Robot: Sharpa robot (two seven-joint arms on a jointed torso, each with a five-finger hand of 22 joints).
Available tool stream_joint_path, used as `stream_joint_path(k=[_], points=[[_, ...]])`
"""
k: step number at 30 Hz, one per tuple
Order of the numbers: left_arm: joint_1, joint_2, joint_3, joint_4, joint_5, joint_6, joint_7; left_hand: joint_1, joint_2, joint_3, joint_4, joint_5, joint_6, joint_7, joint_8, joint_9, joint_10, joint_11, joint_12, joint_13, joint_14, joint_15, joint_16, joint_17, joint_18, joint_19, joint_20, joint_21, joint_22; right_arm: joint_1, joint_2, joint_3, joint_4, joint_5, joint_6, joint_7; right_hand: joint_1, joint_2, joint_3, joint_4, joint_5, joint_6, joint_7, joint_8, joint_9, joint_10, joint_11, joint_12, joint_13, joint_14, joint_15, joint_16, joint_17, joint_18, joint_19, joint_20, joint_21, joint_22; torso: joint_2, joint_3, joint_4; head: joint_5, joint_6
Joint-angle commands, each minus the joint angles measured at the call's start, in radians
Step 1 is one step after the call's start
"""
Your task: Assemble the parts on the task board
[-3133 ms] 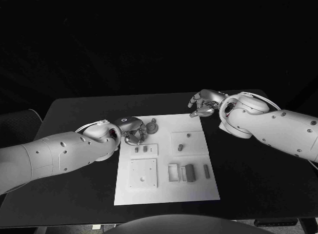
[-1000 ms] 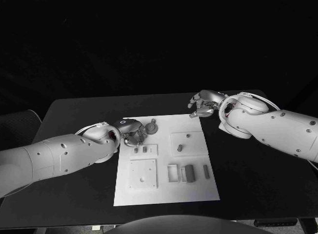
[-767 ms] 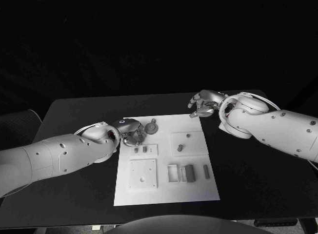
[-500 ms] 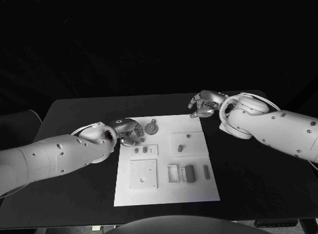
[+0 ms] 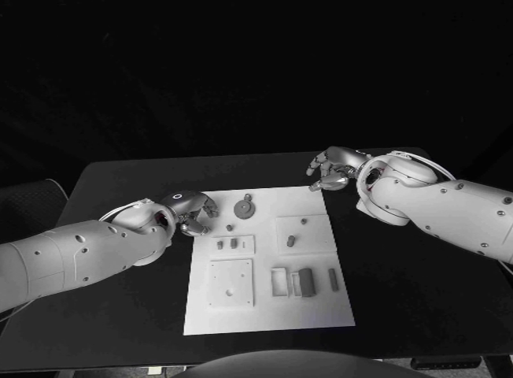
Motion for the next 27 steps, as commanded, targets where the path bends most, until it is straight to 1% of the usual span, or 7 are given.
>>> stream_joint_path(k=[1,6,8,12,18,21,27], points=[[0.001,-0.012,0.019,0.004,0.087,-0.070,0.034,0.017,0.007,0.017,0.001,-0.008,0.016,0.007,0.012,0.005,0.025,-0.005,0.009,0.006,-0.002,-0.009,0.001,-0.003,0.138,-0.002,0.001,-0.008,0.019,0.000,-0.004,0.000,0.000,0.034,-0.029,0.070,-0.006,0.000,0.003,0.000,0.001,0.040,0.025,0.002,0.001,-0.049,0.028,-0.020,-0.020,-0.005,-0.002,-0.007,-0.005,0.016,-0.006,-0.002,-0.006,0.016,0.000,-0.0002,-0.0002,0.000,0.003],[0.002,-0.041,0.061,0.018,0.210,-0.084,0.056,0.011,0.019,0.042,0.012,-0.008,0.048,0.020,0.032,0.013,0.054,-0.013,0.021,0.015,-0.043,-0.016,-0.049,-0.028,0.120,-0.050,0.007,-0.046,0.006,0.000,-0.016,-0.001,0.000,0.063,-0.056,0.139,-0.006,-0.006,0.009,0.001,0.001,0.048,0.020,0.009,0.005,-0.054,0.024,-0.119,-0.107,-0.017,-0.006,-0.044,-0.033,0.016,-0.026,0.006,-0.022,0.013,-0.001,-0.0002,0.0003,0.000,0.013],[0.003,-0.055,0.069,0.034,0.218,-0.106,0.061,0.003,0.019,0.047,0.014,-0.008,0.042,0.022,0.029,0.011,0.060,-0.014,0.021,0.017,-0.067,-0.016,-0.084,-0.044,0.110,-0.080,0.012,-0.073,-0.006,0.000,-0.020,-0.004,-0.003,0.063,-0.059,0.170,-0.005,-0.007,0.011,0.000,0.001,0.049,0.021,0.010,0.006,-0.064,0.025,-0.167,-0.143,-0.019,-0.005,-0.050,-0.039,0.016,-0.030,0.008,-0.026,0.013,-0.001,-0.0002,0.0005,0.000,0.015],[0.009,-0.079,0.093,0.066,0.349,-0.091,0.071,-0.015,0.004,0.045,0.020,-0.008,0.028,0.028,0.024,0.008,0.072,-0.012,0.024,0.022,-0.117,-0.013,-0.140,-0.066,0.094,-0.121,0.017,-0.114,-0.026,-0.002,-0.028,-0.031,-0.008,0.041,-0.059,0.216,-0.008,-0.009,0.018,0.003,0.002,0.050,0.028,0.014,0.008,-0.065,0.035,-0.347,-0.280,-0.022,0.004,-0.052,-0.051,0.016,-0.033,0.011,-0.031,0.014,0.000,-0.0001,0.0005,-0.004,0.026],[0.042,-0.113,0.096,0.106,0.689,0.027,0.086,-0.053,0.009,0.040,0.025,-0.008,0.026,0.027,0.031,0.012,0.089,0.000,0.026,0.029,-0.244,0.012,-0.316,-0.137,0.049,-0.269,0.048,-0.247,-0.099,-0.026,-0.037,-0.040,-0.008,-0.036,-0.058,0.252,-0.002,-0.021,0.028,0.004,0.000,0.044,0.038,0.021,0.010,-0.031,0.057,-0.600,-0.458,-0.023,0.026,-0.048,-0.062,0.016,-0.030,0.011,-0.034,0.015,0.000,0.0012,-0.0008,-0.010,0.038],[0.054,-0.136,0.096,0.140,0.780,0.067,0.113,-0.062,0.027,0.034,0.009,-0.008,0.019,0.029,0.033,0.015,0.075,0.011,0.011,0.025,-0.348,0.082,-0.463,-0.192,0.010,-0.390,0.082,-0.349,-0.159,-0.033,-0.040,-0.050,-0.007,-0.095,-0.050,0.262,0.008,-0.021,0.029,0.001,0.001,0.050,0.035,0.028,0.013,-0.031,0.069,-0.675,-0.504,-0.020,0.036,-0.047,-0.067,0.016,-0.028,0.011,-0.036,0.015,0.000,0.0021,-0.0012,-0.013,0.042],[0.076,-0.156,0.096,0.190,0.932,0.091,0.139,-0.064,0.036,0.014,0.002,-0.008,0.011,0.030,0.038,0.018,0.041,0.028,-0.015,0.006,-0.321,0.092,-0.545,-0.204,0.012,-0.385,0.094,-0.387,-0.197,-0.041,-0.042,-0.077,0.003,-0.217,-0.018,0.239,0.023,-0.024,0.023,0.001,0.001,0.061,0.030,0.038,0.014,0.014,0.076,-0.764,-0.563,-0.010,0.043,-0.044,-0.077,0.016,-0.020,0.009,-0.037,0.015,0.000,0.0012,0.0003,-0.013,0.048]])
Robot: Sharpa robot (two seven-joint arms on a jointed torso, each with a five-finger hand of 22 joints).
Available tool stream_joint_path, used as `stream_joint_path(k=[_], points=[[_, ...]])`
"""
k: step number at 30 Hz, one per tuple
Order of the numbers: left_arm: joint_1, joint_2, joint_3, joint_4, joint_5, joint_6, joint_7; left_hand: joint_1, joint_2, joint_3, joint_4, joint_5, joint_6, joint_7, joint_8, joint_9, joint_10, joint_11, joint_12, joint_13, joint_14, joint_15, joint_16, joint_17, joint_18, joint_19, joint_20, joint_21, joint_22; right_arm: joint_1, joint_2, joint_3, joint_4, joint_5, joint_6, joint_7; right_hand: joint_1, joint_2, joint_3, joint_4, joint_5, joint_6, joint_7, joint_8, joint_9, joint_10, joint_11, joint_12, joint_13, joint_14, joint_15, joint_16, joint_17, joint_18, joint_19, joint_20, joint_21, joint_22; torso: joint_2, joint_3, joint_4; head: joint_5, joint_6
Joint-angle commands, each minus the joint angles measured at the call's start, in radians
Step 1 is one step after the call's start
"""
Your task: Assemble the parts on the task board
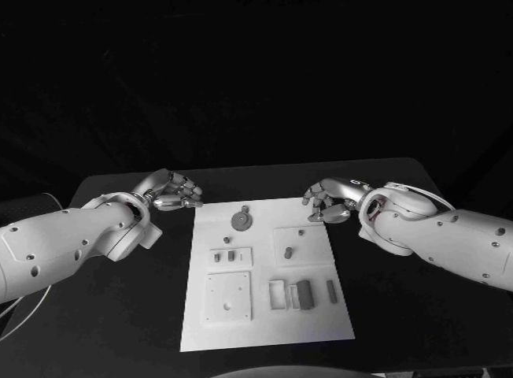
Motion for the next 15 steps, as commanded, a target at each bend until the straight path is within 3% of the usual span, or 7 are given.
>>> stream_joint_path(k=[1,6,15], points=[[0.013,-0.005,0.001,0.021,0.238,0.067,0.055,-0.001,0.010,-0.010,0.002,-0.003,-0.005,0.000,0.003,0.001,-0.010,0.000,-0.007,-0.004,0.009,-0.001,-0.015,0.000,-0.004,0.003,0.007,-0.008,-0.007,-0.004,-0.001,-0.005,0.016,-0.173,0.047,-0.008,0.016,0.000,-0.002,-0.002,0.001,0.044,0.033,0.008,0.001,-0.022,0.035,-0.018,-0.012,0.006,0.003,0.003,-0.003,0.012,0.007,-0.003,-0.006,0.015,0.001,-0.0007,0.0004,0.001,0.006],[0.022,-0.011,0.001,0.043,0.330,0.068,0.072,-0.014,0.015,-0.030,0.003,-0.002,-0.007,0.000,0.005,0.002,-0.020,0.004,-0.008,-0.012,0.008,0.004,-0.044,0.002,-0.006,-0.003,0.012,-0.025,-0.018,-0.008,0.010,-0.026,0.033,-0.260,0.100,-0.074,0.013,-0.006,-0.007,0.000,0.001,0.061,0.028,0.019,0.006,0.005,0.032,-0.039,-0.025,0.013,0.000,0.003,-0.008,0.012,0.013,-0.004,-0.007,0.014,0.001,-0.0012,-0.0011,0.005,0.006],[0.022,-0.008,0.001,0.045,0.373,0.080,0.077,-0.024,0.023,-0.044,0.004,-0.001,-0.008,0.001,0.006,0.001,-0.019,0.004,-0.005,-0.016,0.004,0.010,-0.066,0.006,-0.006,-0.008,0.017,-0.038,-0.027,-0.022,0.055,-0.031,-0.005,-0.317,0.078,-0.119,0.007,-0.009,-0.007,0.002,0.001,0.067,0.025,0.022,0.008,0.024,0.028,-0.049,-0.031,0.021,-0.003,0.004,-0.011,0.012,0.020,-0.006,-0.007,0.014,0.001,-0.0021,0.0012,0.007,0.002]])
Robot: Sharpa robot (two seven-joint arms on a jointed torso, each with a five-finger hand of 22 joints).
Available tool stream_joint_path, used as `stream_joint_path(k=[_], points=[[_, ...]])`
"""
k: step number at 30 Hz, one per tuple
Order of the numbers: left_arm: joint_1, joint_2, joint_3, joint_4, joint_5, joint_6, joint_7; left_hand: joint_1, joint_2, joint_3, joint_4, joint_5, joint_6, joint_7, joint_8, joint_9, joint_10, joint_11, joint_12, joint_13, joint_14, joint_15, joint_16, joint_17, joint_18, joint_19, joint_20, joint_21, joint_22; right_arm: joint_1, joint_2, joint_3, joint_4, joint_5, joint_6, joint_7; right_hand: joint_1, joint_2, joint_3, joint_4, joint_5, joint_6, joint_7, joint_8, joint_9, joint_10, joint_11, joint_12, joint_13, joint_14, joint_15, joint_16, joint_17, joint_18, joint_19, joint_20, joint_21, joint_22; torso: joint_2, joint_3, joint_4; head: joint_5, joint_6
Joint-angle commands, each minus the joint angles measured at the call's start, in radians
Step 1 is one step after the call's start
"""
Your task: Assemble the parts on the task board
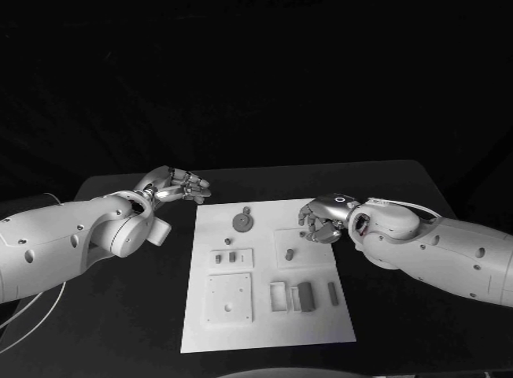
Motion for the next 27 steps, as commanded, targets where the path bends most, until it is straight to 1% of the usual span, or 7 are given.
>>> stream_joint_path(k=[1,5,11,15,19,23,27], points=[[0.002,0.003,0.001,0.005,0.059,0.028,0.029,-0.006,0.007,-0.008,-0.001,-0.001,-0.004,-0.003,0.007,0.001,-0.005,-0.003,0.002,-0.001,0.003,0.007,-0.008,0.002,-0.004,0.000,0.004,-0.006,-0.002,-0.002,0.011,-0.001,-0.017,-0.079,0.014,-0.049,-0.003,-0.010,-0.004,-0.001,0.001,0.040,0.027,0.003,0.001,0.000,0.005,-0.004,-0.002,0.005,-0.001,0.004,-0.001,0.012,0.010,0.000,-0.003,0.014,0.000,-0.0009,0.0019,0.000,-0.003],[0.002,0.005,0.001,0.006,0.059,0.030,0.027,-0.008,0.008,-0.011,0.000,-0.001,-0.003,-0.004,0.008,0.001,-0.002,-0.004,0.004,-0.002,0.003,0.007,-0.011,0.004,-0.004,0.001,0.005,-0.008,-0.003,-0.004,0.025,-0.002,-0.034,-0.083,0.008,-0.054,-0.008,-0.010,-0.003,0.001,0.001,0.047,0.025,0.007,0.003,-0.001,0.006,-0.016,-0.008,0.006,0.000,0.003,-0.004,0.012,0.010,-0.001,-0.005,0.013,0.000,-0.0017,0.0036,0.002,-0.006],[0.002,0.005,0.001,0.008,0.059,0.032,0.023,-0.011,0.008,-0.013,0.000,0.000,-0.004,-0.004,0.007,0.001,-0.002,-0.004,0.004,-0.002,0.004,0.008,-0.013,0.005,-0.004,0.001,0.005,-0.009,-0.004,-0.008,0.042,-0.003,-0.054,-0.083,0.020,-0.054,-0.014,-0.009,-0.001,0.002,0.001,0.050,0.024,0.008,0.005,-0.011,0.013,-0.038,-0.019,0.003,0.006,0.000,-0.007,0.012,0.010,0.000,-0.009,0.013,0.000,-0.0013,0.0027,0.006,-0.010],[0.002,0.005,0.001,0.008,0.059,0.030,0.021,-0.012,0.008,-0.015,0.001,0.000,-0.005,-0.003,0.007,0.000,-0.003,-0.004,0.003,-0.003,0.004,0.008,-0.014,0.006,-0.003,0.002,0.005,-0.009,-0.004,-0.011,0.049,-0.006,-0.060,-0.081,0.027,-0.046,-0.014,-0.003,0.003,0.001,0.002,0.055,0.023,0.010,0.007,-0.014,0.016,-0.049,-0.024,-0.001,0.009,-0.001,-0.008,0.012,0.007,0.000,-0.011,0.013,0.000,-0.0016,0.0011,0.007,-0.011],[0.003,0.006,0.001,0.008,0.059,0.031,0.020,-0.013,0.009,-0.015,0.002,0.000,-0.005,-0.003,0.007,0.000,-0.003,-0.004,0.003,-0.003,0.005,0.008,-0.015,0.007,-0.003,0.002,0.005,-0.010,-0.005,-0.014,0.056,-0.007,-0.064,-0.077,0.027,-0.039,-0.014,0.002,0.005,0.000,0.001,0.063,0.020,0.014,0.009,-0.012,0.017,-0.055,-0.028,-0.006,0.011,-0.003,-0.009,0.012,0.004,0.002,-0.014,0.013,0.000,-0.0009,0.0005,0.009,-0.013],[0.003,0.008,0.001,0.008,0.059,0.031,0.020,-0.014,0.010,-0.016,0.003,0.000,-0.005,-0.003,0.007,0.000,-0.002,-0.004,0.004,-0.003,0.006,0.008,-0.016,0.008,-0.003,0.003,0.005,-0.010,-0.005,-0.019,0.066,-0.008,-0.076,-0.077,0.031,-0.033,-0.013,0.017,0.008,-0.002,0.001,0.088,0.009,0.026,0.017,-0.004,0.017,-0.064,-0.033,-0.012,0.010,-0.004,-0.011,0.012,-0.001,0.005,-0.017,0.014,0.000,-0.0005,0.0006,0.009,-0.014],[0.003,0.008,0.001,0.009,0.059,0.031,0.018,-0.015,0.010,-0.017,0.003,0.000,-0.006,-0.003,0.007,0.000,-0.002,-0.005,0.004,-0.003,0.006,0.008,-0.016,0.009,-0.003,0.003,0.005,-0.010,-0.005,-0.023,0.070,-0.009,-0.080,-0.076,0.028,-0.030,-0.013,0.024,0.008,-0.003,0.001,0.101,0.003,0.033,0.022,0.001,0.016,-0.068,-0.035,-0.014,0.010,-0.003,-0.012,0.012,-0.002,0.006,-0.018,0.015,0.000,-0.0006,0.0009,0.010,-0.015]])
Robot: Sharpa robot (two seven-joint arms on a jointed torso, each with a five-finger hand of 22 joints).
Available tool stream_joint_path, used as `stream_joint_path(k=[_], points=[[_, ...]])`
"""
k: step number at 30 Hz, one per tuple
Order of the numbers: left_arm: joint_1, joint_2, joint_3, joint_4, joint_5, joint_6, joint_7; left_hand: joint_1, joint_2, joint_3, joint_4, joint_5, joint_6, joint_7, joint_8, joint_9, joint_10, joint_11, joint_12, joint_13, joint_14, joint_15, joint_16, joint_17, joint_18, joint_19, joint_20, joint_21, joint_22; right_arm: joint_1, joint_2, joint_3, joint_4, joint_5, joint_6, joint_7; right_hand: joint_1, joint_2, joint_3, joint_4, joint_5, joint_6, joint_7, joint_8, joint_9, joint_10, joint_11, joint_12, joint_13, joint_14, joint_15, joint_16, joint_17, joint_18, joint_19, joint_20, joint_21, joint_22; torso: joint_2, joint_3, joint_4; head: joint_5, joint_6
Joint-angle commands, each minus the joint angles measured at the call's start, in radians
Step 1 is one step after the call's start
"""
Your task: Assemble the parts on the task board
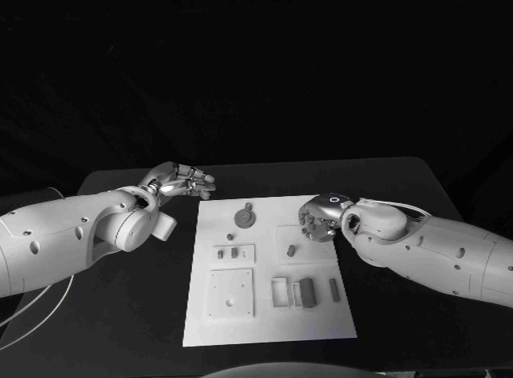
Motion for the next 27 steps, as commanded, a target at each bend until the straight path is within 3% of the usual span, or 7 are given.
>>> stream_joint_path(k=[1,14,17,23,26,27], points=[[0.002,0.002,0.001,0.003,0.010,0.014,0.010,-0.008,0.003,-0.008,0.000,0.000,-0.006,-0.003,0.003,0.000,-0.002,-0.005,0.004,-0.001,0.004,0.005,-0.005,0.002,-0.002,0.004,0.005,-0.006,-0.002,-0.004,0.005,-0.001,-0.003,-0.013,0.012,0.011,-0.002,0.011,0.005,0.000,0.001,0.100,0.002,0.009,0.003,-0.002,0.012,-0.008,-0.002,-0.006,0.001,-0.004,-0.002,0.012,-0.003,0.004,-0.007,0.015,0.000,0.0003,0.0001,0.001,-0.002],[0.002,0.002,0.001,0.003,0.010,0.010,0.004,-0.010,0.005,-0.010,0.001,0.000,-0.008,-0.002,0.002,0.000,0.000,-0.005,0.005,-0.002,0.005,0.004,-0.007,0.005,-0.001,0.006,0.005,-0.007,-0.002,-0.012,0.016,-0.003,-0.010,-0.013,0.015,0.013,0.009,0.030,0.006,-0.003,0.001,0.128,-0.012,0.023,0.026,0.016,0.007,-0.018,-0.007,-0.027,-0.004,-0.020,-0.012,0.012,-0.019,0.010,-0.017,0.015,0.000,0.0006,0.0000,0.006,-0.007],[0.002,0.002,0.001,0.003,0.010,0.011,0.003,-0.010,0.006,-0.011,0.001,0.000,-0.007,-0.002,0.002,0.000,0.001,-0.006,0.005,-0.002,0.006,0.004,-0.007,0.005,-0.001,0.007,0.004,-0.007,-0.002,-0.013,0.020,-0.003,-0.012,-0.014,0.015,0.013,0.012,0.044,0.008,-0.003,0.001,0.132,-0.015,0.026,0.035,0.016,0.008,-0.027,-0.011,-0.036,-0.003,-0.038,-0.022,0.012,-0.024,0.014,-0.023,0.013,0.000,0.0006,0.0000,0.006,-0.007],[0.002,0.003,0.001,0.003,0.010,0.010,0.001,-0.011,0.007,-0.012,0.002,0.000,-0.006,-0.003,0.003,0.000,0.003,-0.007,0.006,-0.001,0.009,0.003,-0.008,0.008,-0.001,0.009,0.004,-0.007,-0.002,-0.016,0.026,-0.004,-0.022,-0.038,0.015,0.008,0.038,0.092,0.016,-0.006,0.002,0.137,-0.017,0.031,0.055,0.034,0.004,-0.040,-0.015,-0.032,-0.009,-0.057,-0.033,0.012,-0.028,0.014,-0.032,0.013,0.000,0.0002,-0.0003,0.006,-0.007],[0.002,0.002,0.001,0.003,0.010,0.010,0.001,-0.011,0.008,-0.012,0.003,0.000,-0.006,-0.003,0.003,0.000,0.004,-0.007,0.007,-0.001,0.010,0.003,-0.008,0.009,0.000,0.010,0.004,-0.007,-0.002,-0.017,0.026,-0.005,-0.022,-0.046,0.003,0.005,0.052,0.101,0.022,-0.007,0.003,0.142,-0.020,0.035,0.063,0.047,0.000,-0.041,-0.014,-0.030,-0.012,-0.059,-0.034,0.012,-0.028,0.013,-0.033,0.013,0.000,0.0003,0.0002,0.006,-0.007],[0.002,0.002,0.001,0.003,0.010,0.011,0.001,-0.011,0.008,-0.013,0.003,0.000,-0.006,-0.003,0.004,0.000,0.005,-0.007,0.007,-0.001,0.010,0.002,-0.008,0.010,0.000,0.011,0.003,-0.007,-0.002,-0.017,0.026,-0.005,-0.021,-0.050,-0.001,0.004,0.063,0.094,0.044,-0.001,0.005,0.147,-0.021,0.036,0.068,0.056,-0.001,-0.043,-0.015,-0.028,-0.016,-0.062,-0.035,0.012,-0.025,0.015,-0.035,0.012,0.000,0.0003,0.0000,0.006,-0.008]])
